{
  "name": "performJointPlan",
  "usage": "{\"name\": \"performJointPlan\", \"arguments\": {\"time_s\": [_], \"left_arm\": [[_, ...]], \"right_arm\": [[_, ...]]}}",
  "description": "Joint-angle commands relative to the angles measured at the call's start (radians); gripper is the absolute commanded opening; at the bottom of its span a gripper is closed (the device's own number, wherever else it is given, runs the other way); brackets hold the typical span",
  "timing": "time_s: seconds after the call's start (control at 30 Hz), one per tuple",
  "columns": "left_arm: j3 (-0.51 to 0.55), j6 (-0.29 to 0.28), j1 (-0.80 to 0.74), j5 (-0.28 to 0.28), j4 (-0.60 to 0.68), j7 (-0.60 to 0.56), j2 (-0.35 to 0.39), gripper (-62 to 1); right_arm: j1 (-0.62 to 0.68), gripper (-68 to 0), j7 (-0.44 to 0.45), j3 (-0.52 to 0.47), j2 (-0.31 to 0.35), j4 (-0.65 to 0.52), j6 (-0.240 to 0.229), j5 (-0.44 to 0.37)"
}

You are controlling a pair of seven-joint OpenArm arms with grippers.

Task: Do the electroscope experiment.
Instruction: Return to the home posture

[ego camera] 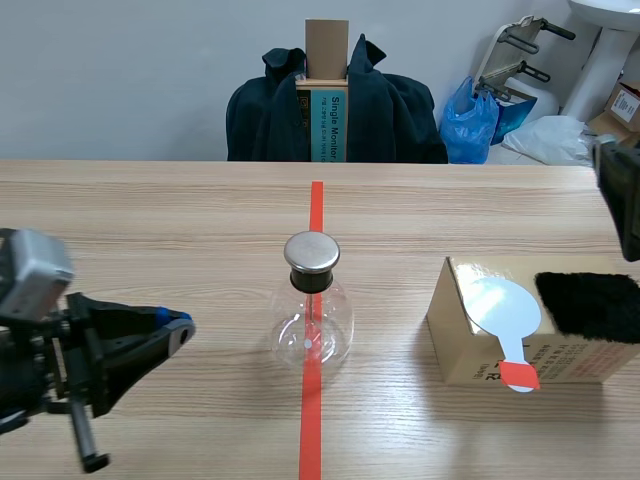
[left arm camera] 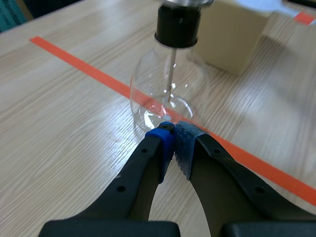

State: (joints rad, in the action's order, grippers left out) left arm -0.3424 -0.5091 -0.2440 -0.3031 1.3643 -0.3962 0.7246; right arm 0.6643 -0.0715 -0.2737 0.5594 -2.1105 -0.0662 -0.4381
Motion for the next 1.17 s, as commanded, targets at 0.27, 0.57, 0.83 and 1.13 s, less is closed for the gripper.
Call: {"name": "performJointPlan", "arguments": {"time_s": [0.27, 0.57, 0.83, 1.13], "left_arm": [[0.315, -0.033, -0.346, -0.031, 0.292, -0.008, 0.071, 1.4], [0.358, -0.040, -0.407, -0.030, 0.333, 0.005, 0.051, 1.4], [0.358, -0.034, -0.407, -0.030, 0.333, 0.004, 0.051, 1.4], [0.358, -0.032, -0.407, -0.029, 0.333, 0.004, 0.051, 1.4]], "right_arm": [[-0.130, 0.4, -0.094, 0.150, -0.006, -0.009, -0.105, -0.005], [-0.130, 0.4, -0.085, 0.312, -0.006, -0.009, -0.109, 0.062], [-0.130, 0.4, -0.049, 0.367, -0.006, -0.009, -0.180, 0.125], [-0.130, 0.4, 0.011, 0.368, -0.006, -0.009, -0.197, 0.124]]}}
